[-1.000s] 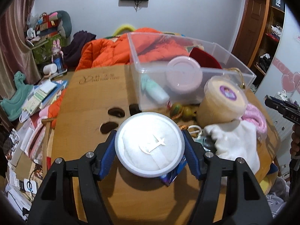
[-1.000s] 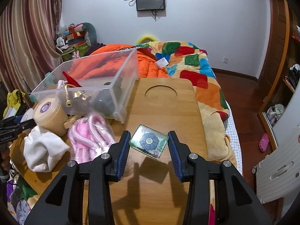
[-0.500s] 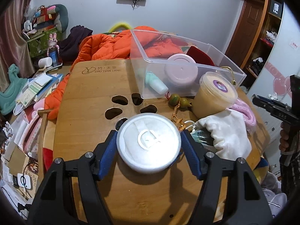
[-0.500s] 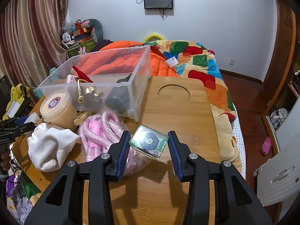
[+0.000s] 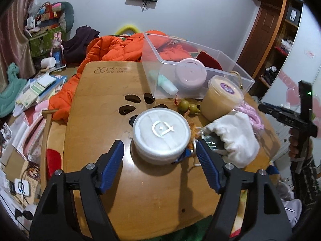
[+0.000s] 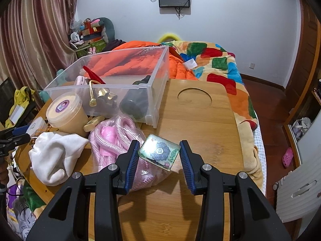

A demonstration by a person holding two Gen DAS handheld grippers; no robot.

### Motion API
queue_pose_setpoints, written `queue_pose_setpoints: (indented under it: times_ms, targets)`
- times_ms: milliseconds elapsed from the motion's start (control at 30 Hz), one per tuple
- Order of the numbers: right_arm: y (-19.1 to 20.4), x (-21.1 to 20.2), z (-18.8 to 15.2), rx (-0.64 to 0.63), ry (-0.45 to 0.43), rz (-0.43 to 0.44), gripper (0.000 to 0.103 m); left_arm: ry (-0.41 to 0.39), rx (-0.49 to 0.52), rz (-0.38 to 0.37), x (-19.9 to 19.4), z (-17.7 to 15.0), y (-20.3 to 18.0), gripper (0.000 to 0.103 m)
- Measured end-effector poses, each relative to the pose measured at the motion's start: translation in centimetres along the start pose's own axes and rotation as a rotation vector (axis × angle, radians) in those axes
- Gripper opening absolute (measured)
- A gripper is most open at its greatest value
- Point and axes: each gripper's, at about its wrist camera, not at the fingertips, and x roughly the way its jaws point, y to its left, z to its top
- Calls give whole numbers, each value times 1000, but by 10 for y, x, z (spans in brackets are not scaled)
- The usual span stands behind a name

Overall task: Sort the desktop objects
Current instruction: 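Lift the white jar with the left tool while the right tool lifts the tin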

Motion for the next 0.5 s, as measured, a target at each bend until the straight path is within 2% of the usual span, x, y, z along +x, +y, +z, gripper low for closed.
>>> queue_pose_setpoints:
  times_ms: [100, 267, 500]
  targets:
    - [1, 1, 1, -3, 1, 5, 37, -11, -16, -17, -11, -5, 4, 77]
    - [5, 3, 1, -10, 4, 14, 37, -30, -5, 66, -25, -4, 8, 79]
    - [11, 3, 1, -17, 2, 33, 37, 44, 69, 87, 6, -2, 0, 79]
